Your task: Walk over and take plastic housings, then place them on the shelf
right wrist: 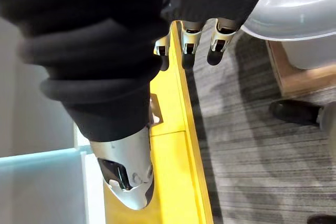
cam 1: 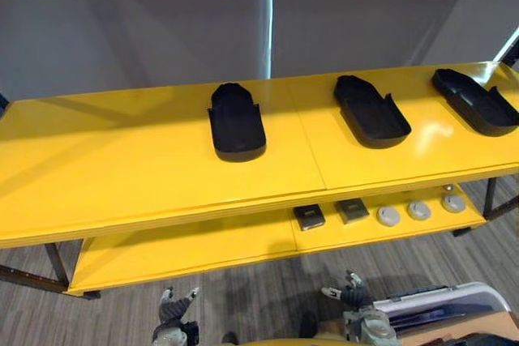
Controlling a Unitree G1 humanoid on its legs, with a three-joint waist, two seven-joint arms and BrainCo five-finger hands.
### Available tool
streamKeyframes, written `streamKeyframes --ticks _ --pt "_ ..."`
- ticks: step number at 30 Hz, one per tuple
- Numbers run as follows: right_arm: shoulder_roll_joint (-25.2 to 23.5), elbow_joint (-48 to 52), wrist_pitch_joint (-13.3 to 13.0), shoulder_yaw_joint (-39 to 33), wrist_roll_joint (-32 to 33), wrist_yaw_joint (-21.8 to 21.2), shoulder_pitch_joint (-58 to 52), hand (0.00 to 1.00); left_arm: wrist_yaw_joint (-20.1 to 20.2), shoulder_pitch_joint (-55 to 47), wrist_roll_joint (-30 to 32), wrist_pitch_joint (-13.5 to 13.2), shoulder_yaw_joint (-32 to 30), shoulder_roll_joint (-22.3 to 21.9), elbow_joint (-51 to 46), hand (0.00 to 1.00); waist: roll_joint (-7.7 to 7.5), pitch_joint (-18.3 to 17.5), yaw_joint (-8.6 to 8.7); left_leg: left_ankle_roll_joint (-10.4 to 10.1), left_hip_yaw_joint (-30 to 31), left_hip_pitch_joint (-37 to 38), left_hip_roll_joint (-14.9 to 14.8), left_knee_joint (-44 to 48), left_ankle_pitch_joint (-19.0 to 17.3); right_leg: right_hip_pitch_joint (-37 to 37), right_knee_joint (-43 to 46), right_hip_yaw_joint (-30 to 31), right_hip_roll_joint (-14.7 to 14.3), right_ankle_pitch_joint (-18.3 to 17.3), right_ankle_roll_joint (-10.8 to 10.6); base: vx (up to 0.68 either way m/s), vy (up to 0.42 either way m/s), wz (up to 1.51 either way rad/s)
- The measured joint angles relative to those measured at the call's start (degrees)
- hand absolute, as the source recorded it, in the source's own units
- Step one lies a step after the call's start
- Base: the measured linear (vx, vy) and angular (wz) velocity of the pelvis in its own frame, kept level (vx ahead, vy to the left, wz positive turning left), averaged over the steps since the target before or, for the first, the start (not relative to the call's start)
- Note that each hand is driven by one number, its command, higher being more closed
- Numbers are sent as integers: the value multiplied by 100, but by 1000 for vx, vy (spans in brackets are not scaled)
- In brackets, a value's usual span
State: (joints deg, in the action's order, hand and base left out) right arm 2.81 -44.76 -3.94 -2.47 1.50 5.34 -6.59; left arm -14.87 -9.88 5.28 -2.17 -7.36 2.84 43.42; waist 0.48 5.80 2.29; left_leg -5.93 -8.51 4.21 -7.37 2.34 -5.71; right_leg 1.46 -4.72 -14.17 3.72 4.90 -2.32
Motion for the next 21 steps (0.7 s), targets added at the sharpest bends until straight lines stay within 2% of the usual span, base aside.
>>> streamKeyframes --ticks 1,4,7,10,11,12,13,14,16,17,18,19,20,21 --pt "26 3 -2 0 -18 10 4 0 -3 -1 0 -17 55 -24 0 0 63 19 -1 -30 -63 -54 -66 210 -139 -102 187 107 -39 -99 -3 3 -4 -39" --pt "69 10 -1 -1 -139 94 27 0 -15 27 -3 -53 55 -52 -1 0 130 46 9 -69 -9 -154 -76 438 -215 -420 597 330 -72 -274 -4 60 5 -40" --pt "176 7 -3 -2 -225 115 187 0 -28 149 -23 -61 48 -48 -1 0 105 92 2 -69 382 -185 44 486 -212 -819 916 723 -50 -283 31 84 -11 -60" --pt "185 7 -21 -60 -282 117 221 0 -30 321 -21 -77 51 -37 -1 0 75 115 49 -48 313 -66 140 357 -224 -927 979 963 -50 -249 -22 -1 48 -49" --pt "165 9 -21 -105 -375 113 265 0 -35 428 -20 -107 47 -38 -4 0 47 159 10 68 144 -52 182 348 -300 -1090 1074 1192 -64 -219 -60 -14 48 -58" --pt "158 9 -20 -105 -394 113 282 0 -37 441 -20 -107 42 -36 -4 0 35 171 7 99 88 -49 191 346 -322 -1132 1093 1271 -73 -198 -77 -52 86 -96" --pt "124 13 -23 -100 -441 113 370 0 -50 475 -20 -110 33 -27 -2 0 -13 236 7 161 -129 -53 248 340 -385 -1292 1088 1548 -92 -75 -107 -128 114 -129" --pt "64 90 -63 -70 -509 116 522 0 -70 533 -20 -124 34 2 -4 0 -141 391 4 254 -488 -86 358 385 -445 -1432 928 1924 -112 183 -181 -167 134 -144" --pt "49 115 -54 43 -567 123 610 0 -87 589 -21 -135 35 28 -8 0 -274 455 6 351 -771 -253 448 556 -502 -1540 652 2075 -63 552 -212 -179 92 -111" --pt "75 233 -112 218 -584 117 634 0 -115 673 -21 -135 33 32 -20 0 -336 501 15 471 -1044 -453 432 749 -545 -1679 317 2158 -95 1173 -388 -195 43 -107" --pt "62 298 -106 320 -609 115 716 0 -134 681 -19 -139 27 22 -34 0 -277 546 9 554 -1239 -584 275 793 -576 -1706 341 2016 -158 1223 -443 -266 37 -114" --pt "23 278 -40 294 -620 111 681 0 -137 685 -19 -142 35 7 -52 0 -222 584 3 557 -1389 -530 198 806 -567 -1963 1788 1403 -164 53 15 -166 0 -69" --pt "15 200 -15 292 -640 110 546 0 -137 672 -19 -139 56 -17 -66 0 -182 596 15 561 -1448 -390 169 829 -561 -1940 3110 1036 -87 -900 118 -122 6 -43" --pt "4 145 -22 292 -652 110 465 0 -137 635 -19 -140 58 -47 -92 0 -195 584 6 562 -1488 -337 168 856 -561 -1839 3549 905 -34 -1201 85 -41 -36 -15"
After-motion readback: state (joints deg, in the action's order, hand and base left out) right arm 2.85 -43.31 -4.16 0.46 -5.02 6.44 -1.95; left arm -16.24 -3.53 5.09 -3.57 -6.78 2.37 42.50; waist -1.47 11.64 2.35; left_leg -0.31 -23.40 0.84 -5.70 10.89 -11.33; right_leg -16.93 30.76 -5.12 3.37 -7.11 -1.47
